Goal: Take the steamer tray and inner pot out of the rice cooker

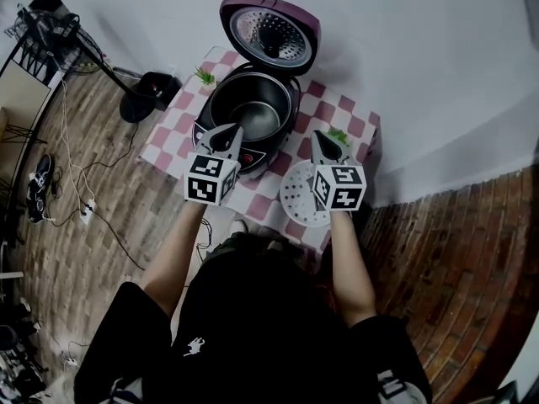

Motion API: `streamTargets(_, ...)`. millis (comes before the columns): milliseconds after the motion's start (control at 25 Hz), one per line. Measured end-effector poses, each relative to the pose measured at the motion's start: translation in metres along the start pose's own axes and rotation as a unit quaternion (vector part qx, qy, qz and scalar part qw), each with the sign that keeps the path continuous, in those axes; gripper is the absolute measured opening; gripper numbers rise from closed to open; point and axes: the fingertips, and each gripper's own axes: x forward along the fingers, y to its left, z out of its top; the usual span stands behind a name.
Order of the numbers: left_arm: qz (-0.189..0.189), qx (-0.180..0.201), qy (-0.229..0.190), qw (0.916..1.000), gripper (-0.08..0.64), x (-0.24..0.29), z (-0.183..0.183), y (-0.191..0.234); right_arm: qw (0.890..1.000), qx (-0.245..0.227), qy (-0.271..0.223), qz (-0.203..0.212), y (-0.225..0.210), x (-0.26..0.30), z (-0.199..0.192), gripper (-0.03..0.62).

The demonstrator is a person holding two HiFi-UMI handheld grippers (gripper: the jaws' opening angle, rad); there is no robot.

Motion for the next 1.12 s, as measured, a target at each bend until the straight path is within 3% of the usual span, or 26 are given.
streamTargets(360,0.027,-0.004,0.016,0.9995,0.003,0.011,-0.002,0.077,1.000,-0.015,0.022,-0.013,0.020,0.047,0.009,0.002)
streamTargets(600,0.037,0.022,0.031,0.9986,0.003,0.025,-0.004,0.128,0.998,-0.030,0.037,-0.030,0.028,0.080,0.012,0.002)
streamTargets(880,0.018,0.043,0.037,0.9982,0.004,0.042,-0.012,0.158,0.995,-0.055,0.059,-0.061,0.027,0.105,0.011,0.003)
streamTargets(1120,-0.009,0.054,0.060,0.9967,0.054,0.055,-0.023,0.164,0.991,-0.072,0.087,-0.069,0.022,0.123,-0.001,0.003)
